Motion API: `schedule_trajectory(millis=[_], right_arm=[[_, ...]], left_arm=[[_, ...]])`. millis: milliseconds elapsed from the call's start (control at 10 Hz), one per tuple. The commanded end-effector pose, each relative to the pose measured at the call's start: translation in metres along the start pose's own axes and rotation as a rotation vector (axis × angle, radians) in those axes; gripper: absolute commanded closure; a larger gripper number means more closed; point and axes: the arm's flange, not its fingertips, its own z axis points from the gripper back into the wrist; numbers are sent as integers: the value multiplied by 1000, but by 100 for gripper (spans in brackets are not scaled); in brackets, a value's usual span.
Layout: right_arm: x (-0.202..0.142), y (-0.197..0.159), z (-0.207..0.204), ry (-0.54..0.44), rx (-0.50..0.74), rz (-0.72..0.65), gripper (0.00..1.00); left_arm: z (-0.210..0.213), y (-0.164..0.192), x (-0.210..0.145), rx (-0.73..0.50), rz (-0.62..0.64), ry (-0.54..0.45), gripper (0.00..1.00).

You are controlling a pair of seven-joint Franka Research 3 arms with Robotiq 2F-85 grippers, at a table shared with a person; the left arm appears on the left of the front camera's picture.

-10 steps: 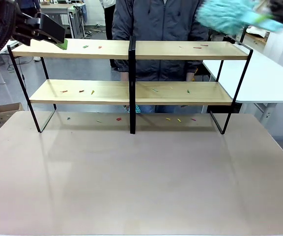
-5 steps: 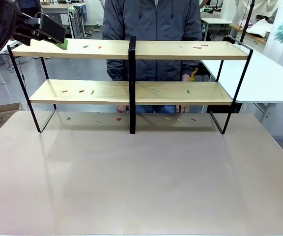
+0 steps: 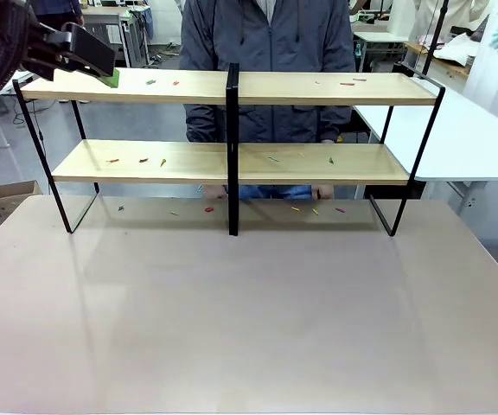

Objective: Clean the shelves.
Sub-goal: Pick up the Duster when the human hands it over, then clean a randomly selected level of the Shelf with the Duster.

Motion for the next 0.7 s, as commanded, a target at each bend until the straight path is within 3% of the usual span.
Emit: schedule_trajectory(millis=[0,600], right_arm=[[2,7,7,11,-1,-49,100],[2,7,7,11,-1,-49,100]], left_arm=[[0,1,0,-2,9,-1,0],[0,1,0,-2,9,-1,0]])
